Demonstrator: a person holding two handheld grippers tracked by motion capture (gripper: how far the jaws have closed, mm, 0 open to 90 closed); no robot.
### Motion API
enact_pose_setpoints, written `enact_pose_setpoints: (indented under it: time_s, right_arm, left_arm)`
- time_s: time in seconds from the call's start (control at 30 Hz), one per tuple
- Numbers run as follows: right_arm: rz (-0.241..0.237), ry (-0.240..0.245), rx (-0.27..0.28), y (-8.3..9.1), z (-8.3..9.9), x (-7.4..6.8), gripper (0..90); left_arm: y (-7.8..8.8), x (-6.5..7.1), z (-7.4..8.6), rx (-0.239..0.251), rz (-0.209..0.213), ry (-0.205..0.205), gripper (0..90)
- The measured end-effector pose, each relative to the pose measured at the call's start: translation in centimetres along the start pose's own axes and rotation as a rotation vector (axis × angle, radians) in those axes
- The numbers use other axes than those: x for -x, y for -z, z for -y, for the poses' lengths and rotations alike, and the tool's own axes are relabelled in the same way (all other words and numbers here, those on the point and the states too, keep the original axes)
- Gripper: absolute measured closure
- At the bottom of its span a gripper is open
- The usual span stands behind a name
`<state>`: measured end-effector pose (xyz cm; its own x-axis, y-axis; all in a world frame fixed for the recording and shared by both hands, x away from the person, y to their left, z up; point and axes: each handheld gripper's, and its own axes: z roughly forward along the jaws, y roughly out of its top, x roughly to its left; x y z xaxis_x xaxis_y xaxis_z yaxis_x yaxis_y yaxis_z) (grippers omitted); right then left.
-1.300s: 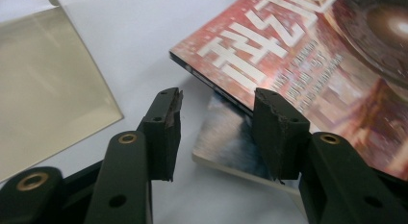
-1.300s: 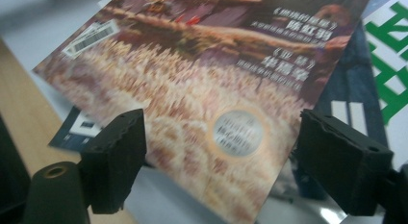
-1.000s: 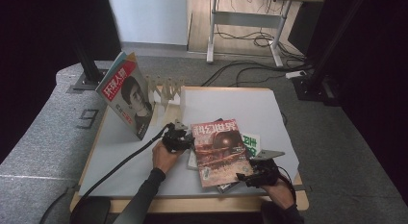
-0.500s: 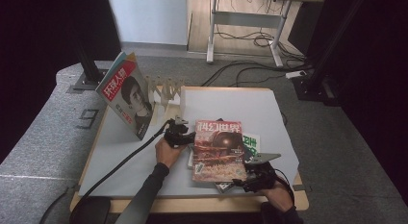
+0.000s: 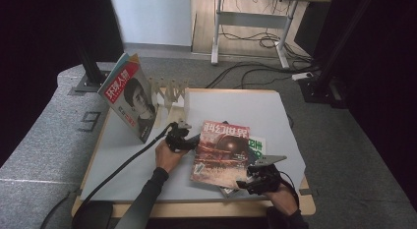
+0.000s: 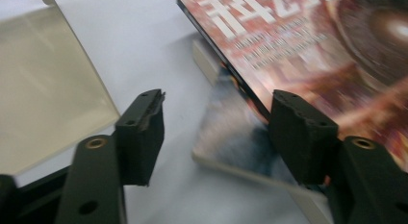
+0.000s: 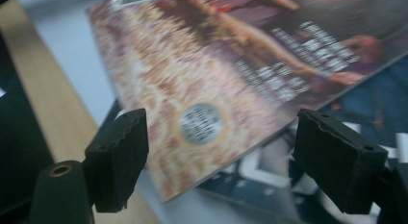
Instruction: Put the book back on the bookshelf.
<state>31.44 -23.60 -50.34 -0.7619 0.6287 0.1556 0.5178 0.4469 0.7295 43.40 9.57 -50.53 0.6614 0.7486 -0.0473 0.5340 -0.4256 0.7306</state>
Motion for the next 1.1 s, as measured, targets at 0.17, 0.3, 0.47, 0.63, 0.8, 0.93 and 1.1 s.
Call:
enact_pose_setpoints:
  time_s: [0.17,0.3,0.47,0.63,0.8,0.93,1.1]
  right_arm:
    - [0.047,-0.037,0.017,-0.3,-0.6,1.3,16.2]
    - [0.077,-0.048,0.031,-0.5,-1.0,2.2,14.6]
    - [0.128,-0.056,0.039,-1.1,-1.4,3.1,13.3]
    - [0.174,-0.072,0.046,-1.7,-1.4,3.6,12.2]
    - [0.196,-0.078,0.059,-1.9,-1.4,3.8,8.1]
    - [0.215,-0.076,0.066,-2.0,-1.2,3.8,5.2]
    - [0.241,-0.096,0.084,-2.0,-0.9,3.6,3.3]
  left_arm:
    - [1.2,0.6,1.2,0.002,0.031,-0.027,30.1]
    - [2.3,1.3,2.3,0.004,0.047,-0.054,27.6]
    - [3.5,2.0,3.3,0.017,0.085,-0.072,26.3]
    - [5.0,2.7,4.5,0.040,0.123,-0.096,25.6]
    - [5.9,3.3,5.8,0.058,0.157,-0.111,25.6]
    - [6.3,4.4,6.8,0.067,0.183,-0.140,27.2]
    - [6.8,5.3,7.6,0.068,0.197,-0.172,30.9]
